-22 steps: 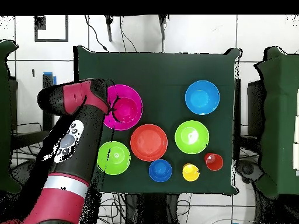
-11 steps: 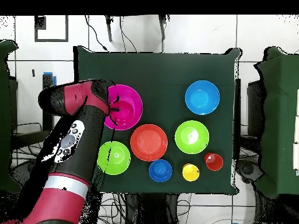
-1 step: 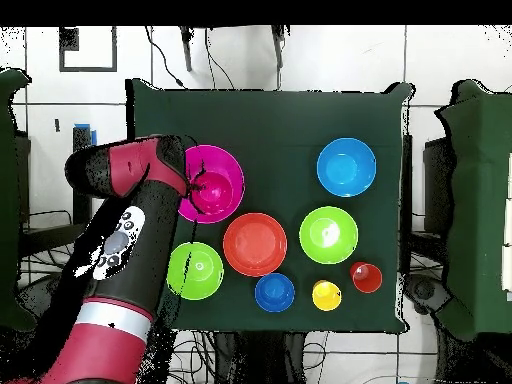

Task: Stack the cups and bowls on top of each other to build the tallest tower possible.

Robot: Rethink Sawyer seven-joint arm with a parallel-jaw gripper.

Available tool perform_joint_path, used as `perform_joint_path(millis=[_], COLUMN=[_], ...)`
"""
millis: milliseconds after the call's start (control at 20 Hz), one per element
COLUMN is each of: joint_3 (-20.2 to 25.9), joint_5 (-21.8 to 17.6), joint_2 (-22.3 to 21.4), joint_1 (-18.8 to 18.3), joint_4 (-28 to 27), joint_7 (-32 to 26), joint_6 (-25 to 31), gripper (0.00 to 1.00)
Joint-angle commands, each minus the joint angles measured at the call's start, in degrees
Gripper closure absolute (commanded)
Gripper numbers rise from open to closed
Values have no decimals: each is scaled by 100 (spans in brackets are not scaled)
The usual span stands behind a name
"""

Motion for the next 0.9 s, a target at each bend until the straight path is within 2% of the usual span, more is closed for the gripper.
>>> perform_joint_path(millis=[50, 900], joint_3=[333, 188], joint_5=[-450, -720], joint_2=[-4, 129], joint_1=[-171, -102], joint_4=[268, 52], joint_7=[289, 277], joint_6=[-257, -54], gripper=[100, 100])
